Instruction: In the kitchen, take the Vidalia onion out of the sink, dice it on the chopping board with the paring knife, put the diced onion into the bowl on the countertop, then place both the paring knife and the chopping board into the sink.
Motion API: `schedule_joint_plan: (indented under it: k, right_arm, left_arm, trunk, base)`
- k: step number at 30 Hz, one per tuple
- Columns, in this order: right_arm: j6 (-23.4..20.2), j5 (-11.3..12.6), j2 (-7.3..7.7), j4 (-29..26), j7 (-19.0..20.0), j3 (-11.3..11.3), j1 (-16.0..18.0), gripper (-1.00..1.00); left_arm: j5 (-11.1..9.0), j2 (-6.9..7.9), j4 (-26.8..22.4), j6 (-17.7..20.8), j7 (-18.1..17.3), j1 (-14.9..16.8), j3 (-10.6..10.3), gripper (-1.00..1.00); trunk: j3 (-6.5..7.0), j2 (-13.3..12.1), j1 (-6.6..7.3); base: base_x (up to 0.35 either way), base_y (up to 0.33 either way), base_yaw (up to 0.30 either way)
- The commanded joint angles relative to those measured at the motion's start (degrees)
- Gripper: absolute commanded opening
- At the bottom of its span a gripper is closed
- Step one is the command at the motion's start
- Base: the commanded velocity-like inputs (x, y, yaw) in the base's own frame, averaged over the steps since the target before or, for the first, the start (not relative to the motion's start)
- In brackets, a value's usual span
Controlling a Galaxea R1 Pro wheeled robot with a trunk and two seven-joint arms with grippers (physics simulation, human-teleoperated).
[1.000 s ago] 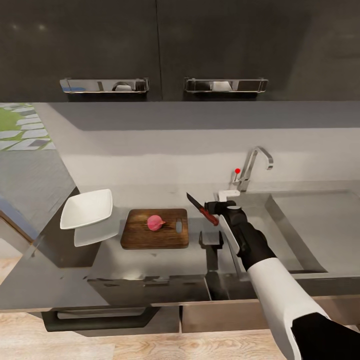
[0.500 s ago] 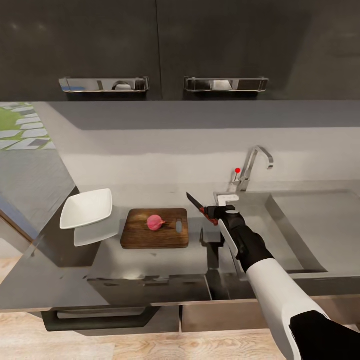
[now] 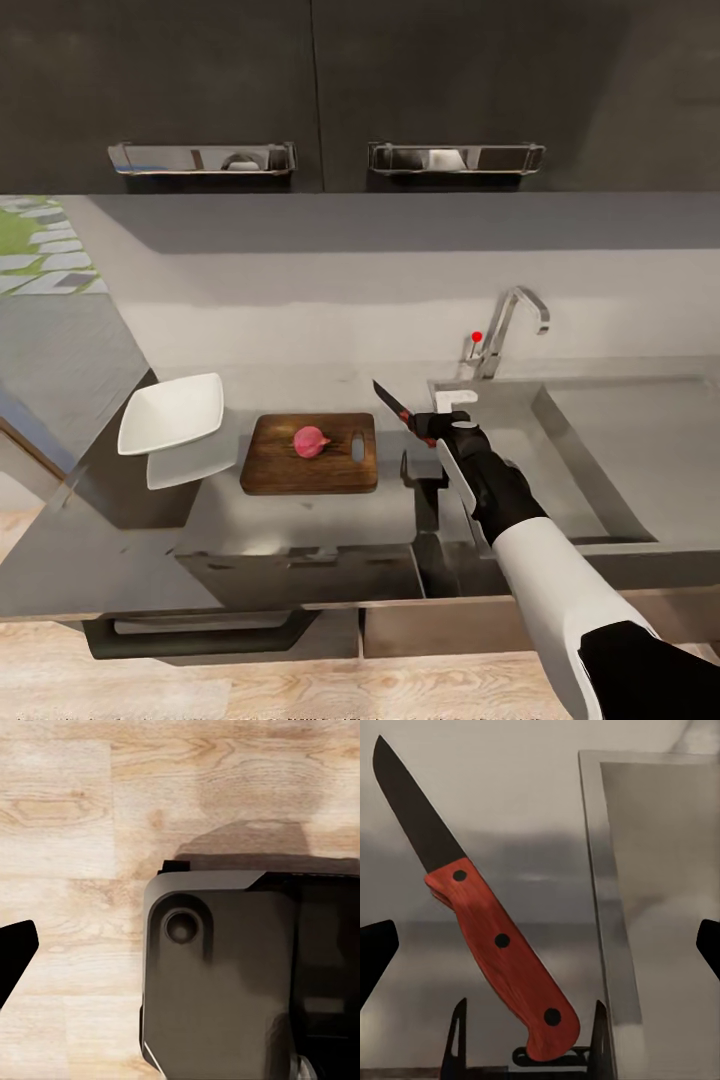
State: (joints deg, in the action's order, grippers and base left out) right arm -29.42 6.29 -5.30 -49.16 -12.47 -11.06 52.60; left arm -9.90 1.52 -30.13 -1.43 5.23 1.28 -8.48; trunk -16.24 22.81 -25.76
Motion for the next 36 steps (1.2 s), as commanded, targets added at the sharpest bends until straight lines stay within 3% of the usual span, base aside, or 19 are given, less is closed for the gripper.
schedule_joint_plan:
  k: [1,36]
  right_arm:
    - [-0.2,0.62,0.03,-0.06,-0.53,-0.18,0.05,1.0]
    - [-0.2,0.65,0.11,0.0,-0.27,-0.15,0.05,1.0]
  left_arm:
    - [-0.56,0.08,-0.02,-0.15,0.46,0.02,-0.49,1.0]
    - [-0.56,0.07,0.04,-0.15,0.34,0.02,-0.49,1.0]
  trunk:
    - [-0.17,0.11,-0.03]
    - [-2.48,0.11,-0.03]
  base:
    - [0.0,0.0,0.0]
    - [0.028,0.009,0.0]
